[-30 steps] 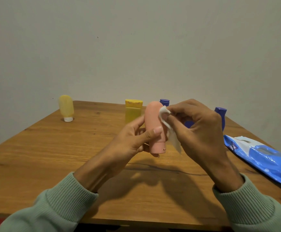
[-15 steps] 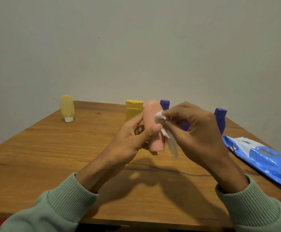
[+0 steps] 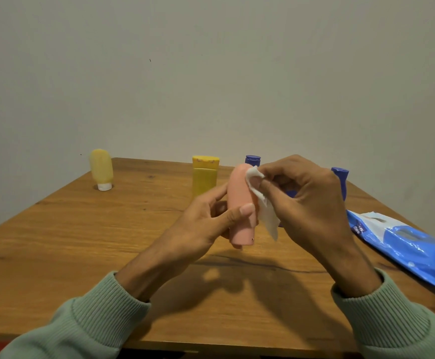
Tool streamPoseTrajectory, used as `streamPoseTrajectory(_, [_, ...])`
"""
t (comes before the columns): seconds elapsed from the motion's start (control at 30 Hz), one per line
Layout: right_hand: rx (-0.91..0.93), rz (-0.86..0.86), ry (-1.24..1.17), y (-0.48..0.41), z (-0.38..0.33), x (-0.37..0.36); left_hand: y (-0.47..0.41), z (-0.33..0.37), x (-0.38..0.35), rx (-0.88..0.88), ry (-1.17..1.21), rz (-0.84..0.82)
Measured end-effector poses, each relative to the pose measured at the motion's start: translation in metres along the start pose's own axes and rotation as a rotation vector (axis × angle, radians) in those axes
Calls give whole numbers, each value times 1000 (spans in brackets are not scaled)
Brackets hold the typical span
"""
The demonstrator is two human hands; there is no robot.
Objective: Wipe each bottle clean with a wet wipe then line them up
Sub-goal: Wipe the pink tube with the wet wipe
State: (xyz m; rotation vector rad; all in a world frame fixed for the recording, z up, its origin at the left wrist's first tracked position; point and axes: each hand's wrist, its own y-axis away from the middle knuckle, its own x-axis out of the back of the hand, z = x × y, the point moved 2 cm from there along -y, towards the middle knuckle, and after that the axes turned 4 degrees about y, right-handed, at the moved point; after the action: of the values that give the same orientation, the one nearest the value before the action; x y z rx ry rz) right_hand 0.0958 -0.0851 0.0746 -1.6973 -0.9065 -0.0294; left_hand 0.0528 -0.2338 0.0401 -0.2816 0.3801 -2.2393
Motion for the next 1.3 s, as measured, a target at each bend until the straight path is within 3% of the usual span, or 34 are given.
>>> streamPoseTrajectory(0.27, [-58,-237,-8,1,-4,-1,-3,-1,9,11,191,219])
streamPoseTrajectory(0.4, [-64,-177,-1,3,-4,1,-7,-4,15,102,389,319])
streamPoseTrajectory(0.63, [221,-177,16,16,-22,-12,-6,-9,11,330,820,400])
streamPoseTrajectory(0.8, [284,-132,170,19,-19,-19,-3,-10,9,356,833,393])
streamPoseTrajectory(0.97, [299,-184,159,19,-20,-22,-4,-12,10,349,847,429])
streamPoseTrajectory(1.17, [235,-81,154,18,-14,-19,-6,-12,13,334,825,433])
streamPoseTrajectory(1.3, [309,-66,153,19,-17,-24,-4,-13,14,311,794,396])
